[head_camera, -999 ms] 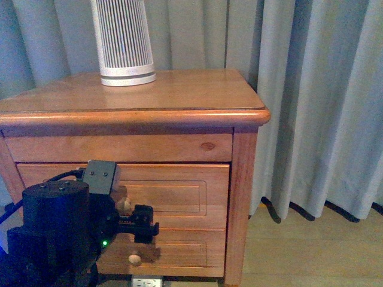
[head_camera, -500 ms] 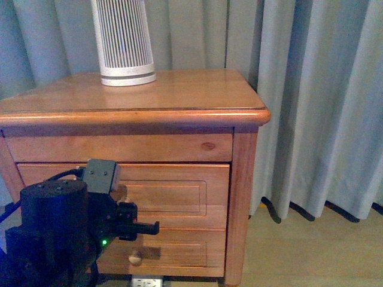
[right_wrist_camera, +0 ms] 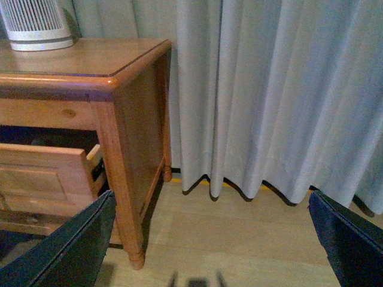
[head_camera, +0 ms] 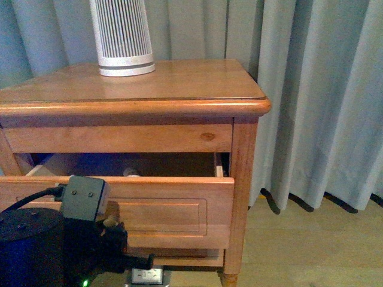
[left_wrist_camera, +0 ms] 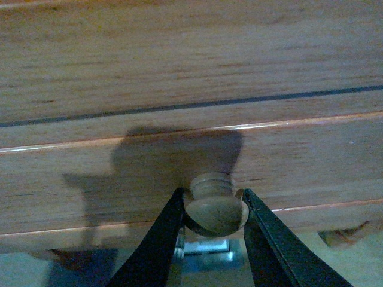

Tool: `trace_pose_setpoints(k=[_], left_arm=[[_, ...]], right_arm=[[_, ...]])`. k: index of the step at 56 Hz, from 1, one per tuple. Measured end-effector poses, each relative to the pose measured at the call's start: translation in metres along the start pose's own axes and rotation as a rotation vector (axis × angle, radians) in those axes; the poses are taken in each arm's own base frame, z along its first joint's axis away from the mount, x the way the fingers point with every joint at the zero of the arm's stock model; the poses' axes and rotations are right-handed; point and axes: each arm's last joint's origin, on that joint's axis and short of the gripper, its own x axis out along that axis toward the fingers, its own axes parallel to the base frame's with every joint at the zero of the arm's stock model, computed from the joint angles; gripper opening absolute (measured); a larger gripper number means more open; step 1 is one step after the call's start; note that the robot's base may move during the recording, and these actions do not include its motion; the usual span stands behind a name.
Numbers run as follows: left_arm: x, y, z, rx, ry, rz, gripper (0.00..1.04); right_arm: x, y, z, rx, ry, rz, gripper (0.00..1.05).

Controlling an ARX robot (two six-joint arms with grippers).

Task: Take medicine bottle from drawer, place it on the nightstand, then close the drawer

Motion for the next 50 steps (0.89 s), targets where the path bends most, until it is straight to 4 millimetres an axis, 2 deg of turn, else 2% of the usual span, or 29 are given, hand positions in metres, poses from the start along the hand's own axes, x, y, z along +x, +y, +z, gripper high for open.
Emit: trace_pose_setpoints(k=[14, 20, 26, 30, 37, 50], left_arm=[[-0.070, -0.011, -0.015, 0.034, 0.113, 0.026, 0.25], [-0.087, -0.013, -0.021, 0.020, 0.167, 0.050, 0.25], [-0.096, -0.016, -0.025, 0.006, 0.221, 0.063, 0.25], [-0.097, -0.016, -0.027, -0.006, 0.236, 0.062, 0.40], [-0.102, -0.015, -0.027, -0.013, 0.267, 0.066, 0.58], [-0.116, -0.008, -0.002, -0.033, 0.221, 0.077, 0.93]], right_arm=[[0.000, 0.000, 0.000, 0.000, 0.000, 0.000, 0.98], [0.000, 0.000, 0.000, 0.000, 0.000, 0.000, 0.98], [0.000, 0.000, 0.000, 0.000, 0.000, 0.000, 0.98], [0.000, 0.000, 0.000, 0.000, 0.000, 0.000, 0.98], [0.000, 0.000, 0.000, 0.000, 0.000, 0.000, 0.98], [0.000, 0.000, 0.000, 0.000, 0.000, 0.000, 0.98]])
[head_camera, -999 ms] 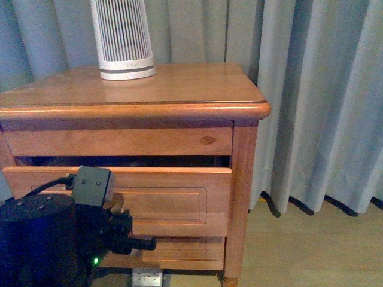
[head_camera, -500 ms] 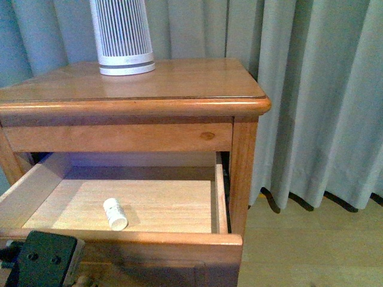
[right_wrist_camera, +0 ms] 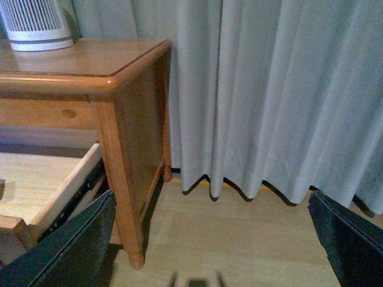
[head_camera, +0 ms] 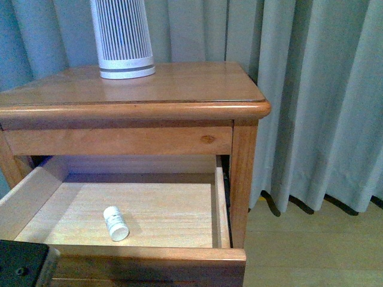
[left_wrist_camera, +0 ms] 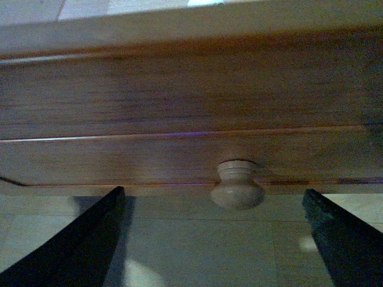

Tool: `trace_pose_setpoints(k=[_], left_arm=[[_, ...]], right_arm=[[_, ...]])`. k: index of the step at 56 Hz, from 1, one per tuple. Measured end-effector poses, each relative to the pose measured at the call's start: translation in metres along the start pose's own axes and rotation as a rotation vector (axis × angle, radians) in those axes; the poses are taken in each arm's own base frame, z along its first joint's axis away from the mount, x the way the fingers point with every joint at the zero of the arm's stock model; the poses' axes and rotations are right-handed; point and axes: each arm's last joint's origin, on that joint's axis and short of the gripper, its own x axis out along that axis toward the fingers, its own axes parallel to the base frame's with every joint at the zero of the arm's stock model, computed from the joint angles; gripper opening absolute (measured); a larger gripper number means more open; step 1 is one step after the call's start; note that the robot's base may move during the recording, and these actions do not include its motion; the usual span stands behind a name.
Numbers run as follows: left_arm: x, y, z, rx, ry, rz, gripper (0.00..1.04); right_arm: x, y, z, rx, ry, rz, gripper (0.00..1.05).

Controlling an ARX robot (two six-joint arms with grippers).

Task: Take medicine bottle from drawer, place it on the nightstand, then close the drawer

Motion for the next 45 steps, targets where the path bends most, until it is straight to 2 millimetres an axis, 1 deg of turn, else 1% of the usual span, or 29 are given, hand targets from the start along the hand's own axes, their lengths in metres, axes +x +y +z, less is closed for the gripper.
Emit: trace_pose_setpoints(k=[1, 3, 6, 11, 16, 17, 21, 23, 25, 28, 30, 32, 33, 38, 40, 42, 45], left_arm=[[-0.003, 0.002, 0.002, 0.001, 0.001, 0.004, 0.97], [-0.008, 0.004, 0.005, 0.008, 0.002, 0.009, 0.99], [-0.014, 0.009, 0.011, 0.009, 0.000, 0.014, 0.98], [-0.028, 0.020, 0.028, 0.015, -0.023, 0.023, 0.98], [-0.042, 0.035, 0.051, 0.003, -0.064, 0.041, 0.98], [-0.048, 0.041, 0.061, -0.001, -0.083, 0.048, 0.98], [-0.061, 0.052, 0.082, -0.010, -0.128, 0.071, 0.98], [-0.072, 0.058, 0.095, -0.005, -0.167, 0.090, 0.98], [-0.081, 0.062, 0.104, -0.005, -0.200, 0.102, 0.98], [-0.100, 0.067, 0.118, 0.011, -0.273, 0.125, 0.98], [-0.116, 0.070, 0.126, 0.019, -0.325, 0.147, 0.98], [-0.128, 0.072, 0.129, 0.025, -0.349, 0.158, 0.98], [-0.131, 0.072, 0.129, 0.025, -0.353, 0.159, 0.98], [-0.157, 0.075, 0.126, 0.034, -0.393, 0.188, 0.98], [-0.169, 0.076, 0.122, 0.026, -0.410, 0.204, 0.98], [-0.180, 0.077, 0.114, 0.012, -0.430, 0.228, 0.98], [-0.184, 0.079, 0.104, -0.014, -0.444, 0.234, 0.98]], right_arm=[[0.000, 0.000, 0.000, 0.000, 0.000, 0.000, 0.98], [0.000, 0.000, 0.000, 0.000, 0.000, 0.000, 0.98], [0.000, 0.000, 0.000, 0.000, 0.000, 0.000, 0.98], [0.000, 0.000, 0.000, 0.000, 0.000, 0.000, 0.98], [0.000, 0.000, 0.000, 0.000, 0.000, 0.000, 0.98], [0.000, 0.000, 0.000, 0.000, 0.000, 0.000, 0.98], [0.000, 0.000, 0.000, 0.000, 0.000, 0.000, 0.98], [0.000, 0.000, 0.000, 0.000, 0.000, 0.000, 0.98], [0.000, 0.000, 0.000, 0.000, 0.000, 0.000, 0.98], [0.000, 0.000, 0.000, 0.000, 0.000, 0.000, 0.98], [0.000, 0.000, 0.000, 0.000, 0.000, 0.000, 0.98], [0.000, 0.000, 0.000, 0.000, 0.000, 0.000, 0.98], [0.000, 0.000, 0.000, 0.000, 0.000, 0.000, 0.98], [0.000, 0.000, 0.000, 0.000, 0.000, 0.000, 0.98], [0.000, 0.000, 0.000, 0.000, 0.000, 0.000, 0.98], [0.000, 0.000, 0.000, 0.000, 0.000, 0.000, 0.98], [0.000, 0.000, 0.000, 0.000, 0.000, 0.000, 0.98]])
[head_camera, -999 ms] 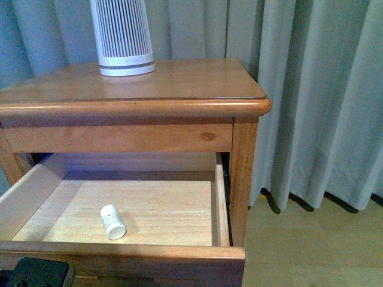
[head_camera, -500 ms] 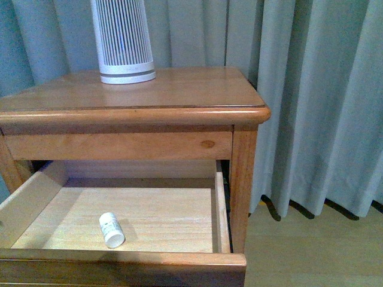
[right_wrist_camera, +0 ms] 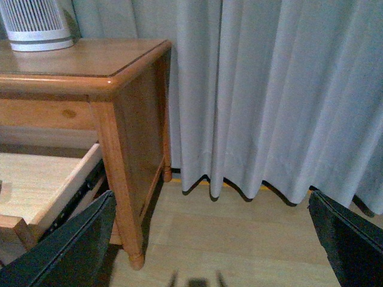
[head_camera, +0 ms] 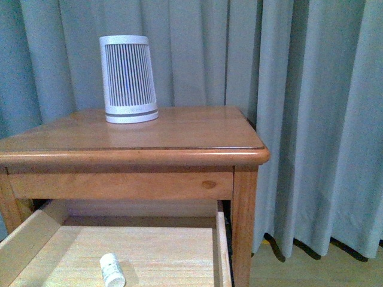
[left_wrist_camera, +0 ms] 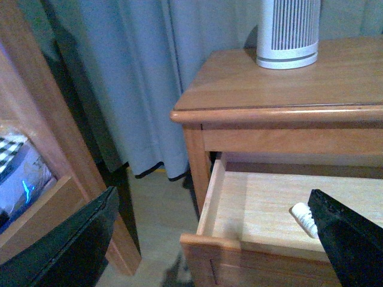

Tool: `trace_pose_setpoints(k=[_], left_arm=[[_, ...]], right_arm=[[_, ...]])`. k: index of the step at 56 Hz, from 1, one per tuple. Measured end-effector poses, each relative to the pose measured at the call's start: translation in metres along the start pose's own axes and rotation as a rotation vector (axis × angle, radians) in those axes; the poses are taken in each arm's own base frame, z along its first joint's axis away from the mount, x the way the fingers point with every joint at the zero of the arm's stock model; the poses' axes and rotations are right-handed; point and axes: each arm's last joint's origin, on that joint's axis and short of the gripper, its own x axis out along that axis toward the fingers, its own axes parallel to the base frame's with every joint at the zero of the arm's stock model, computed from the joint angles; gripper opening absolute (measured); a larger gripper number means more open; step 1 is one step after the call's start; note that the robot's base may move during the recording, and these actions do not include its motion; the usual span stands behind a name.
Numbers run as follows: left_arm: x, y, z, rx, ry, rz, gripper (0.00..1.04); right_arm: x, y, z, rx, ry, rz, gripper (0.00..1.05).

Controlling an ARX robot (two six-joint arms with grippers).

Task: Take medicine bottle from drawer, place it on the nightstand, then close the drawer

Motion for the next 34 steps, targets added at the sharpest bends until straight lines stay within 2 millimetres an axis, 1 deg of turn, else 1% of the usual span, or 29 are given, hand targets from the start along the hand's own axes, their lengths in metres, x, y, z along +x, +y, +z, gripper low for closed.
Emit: trace_pose_setpoints(k=[5, 12, 16, 19, 24, 28, 29, 34], left_arm=[[0.000, -0.002, -0.013, -0.032, 0.000, 0.023, 0.98], [0.001, -0.011, -0.043, -0.075, 0.024, -0.005, 0.98], [0.002, -0.014, -0.054, -0.081, 0.045, -0.028, 0.98], [0.002, -0.015, -0.059, -0.087, 0.044, -0.060, 0.97], [0.002, -0.010, -0.068, -0.138, -0.039, -0.150, 0.81], [0.004, -0.004, -0.077, -0.145, -0.055, -0.158, 0.67], [0.004, -0.004, -0.078, -0.145, -0.056, -0.157, 0.65], [0.005, -0.001, -0.089, -0.145, -0.055, -0.154, 0.47]], right_arm=[[0.000, 0.000, 0.000, 0.000, 0.000, 0.000, 0.98], [0.000, 0.000, 0.000, 0.000, 0.000, 0.000, 0.98], [0.000, 0.000, 0.000, 0.000, 0.000, 0.000, 0.98], [0.000, 0.000, 0.000, 0.000, 0.000, 0.000, 0.98], [0.000, 0.000, 0.000, 0.000, 0.000, 0.000, 0.98], [0.000, 0.000, 0.000, 0.000, 0.000, 0.000, 0.98], [0.000, 0.000, 0.000, 0.000, 0.000, 0.000, 0.98], [0.000, 0.000, 0.000, 0.000, 0.000, 0.000, 0.98]])
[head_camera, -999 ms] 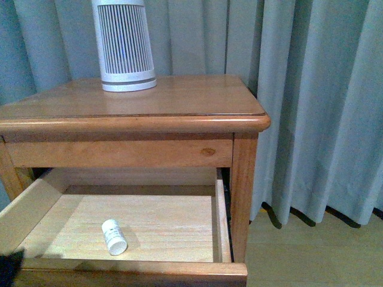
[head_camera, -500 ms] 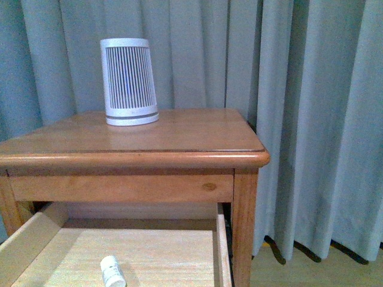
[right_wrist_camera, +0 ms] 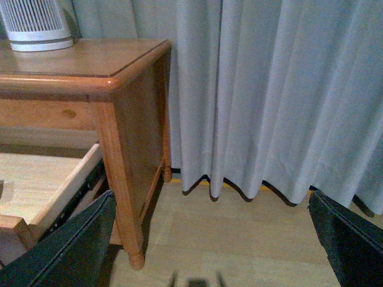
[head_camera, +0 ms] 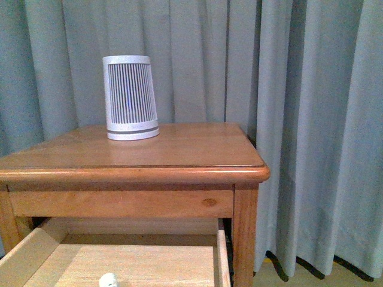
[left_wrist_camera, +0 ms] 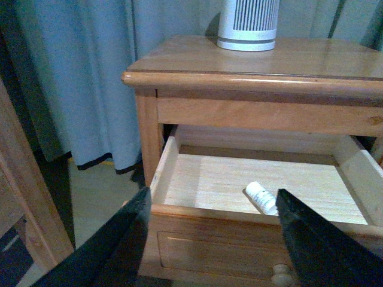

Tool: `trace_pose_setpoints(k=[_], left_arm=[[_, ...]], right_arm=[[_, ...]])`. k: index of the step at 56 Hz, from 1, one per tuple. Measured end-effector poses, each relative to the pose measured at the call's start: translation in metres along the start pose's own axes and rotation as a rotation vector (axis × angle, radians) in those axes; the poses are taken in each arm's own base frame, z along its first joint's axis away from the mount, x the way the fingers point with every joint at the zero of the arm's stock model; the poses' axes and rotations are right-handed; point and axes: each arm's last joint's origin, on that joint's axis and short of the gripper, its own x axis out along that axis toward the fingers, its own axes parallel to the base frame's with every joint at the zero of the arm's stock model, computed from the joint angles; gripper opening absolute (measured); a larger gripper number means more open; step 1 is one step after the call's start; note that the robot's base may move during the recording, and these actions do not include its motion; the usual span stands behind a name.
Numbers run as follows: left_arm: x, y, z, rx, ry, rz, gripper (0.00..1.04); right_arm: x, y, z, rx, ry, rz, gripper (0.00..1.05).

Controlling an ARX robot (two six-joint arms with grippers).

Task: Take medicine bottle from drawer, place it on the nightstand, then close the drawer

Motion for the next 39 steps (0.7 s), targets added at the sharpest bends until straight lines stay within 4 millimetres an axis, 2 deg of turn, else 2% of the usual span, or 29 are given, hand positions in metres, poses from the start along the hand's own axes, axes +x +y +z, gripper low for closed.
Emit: trace_pose_setpoints(k=[4, 10, 12, 33, 39], left_arm=[[0.000, 0.004, 0.000, 0.000, -0.003, -0.027, 0.31], [0.000, 0.012, 0.000, 0.000, -0.006, 0.010, 0.14], [0.000, 0.013, 0.000, 0.000, -0.007, 0.008, 0.03], [0.000, 0.013, 0.000, -0.001, -0.006, 0.006, 0.03], [0.000, 0.013, 0.000, -0.001, -0.006, 0.006, 0.25]], right_arm=[[0.000, 0.000, 0.000, 0.000, 0.000, 0.000, 0.98], [0.000, 0.000, 0.000, 0.000, 0.000, 0.000, 0.98], [0.000, 0.000, 0.000, 0.000, 0.000, 0.000, 0.98], [0.000, 0.000, 0.000, 0.000, 0.000, 0.000, 0.98], [0.000, 0.000, 0.000, 0.000, 0.000, 0.000, 0.98]])
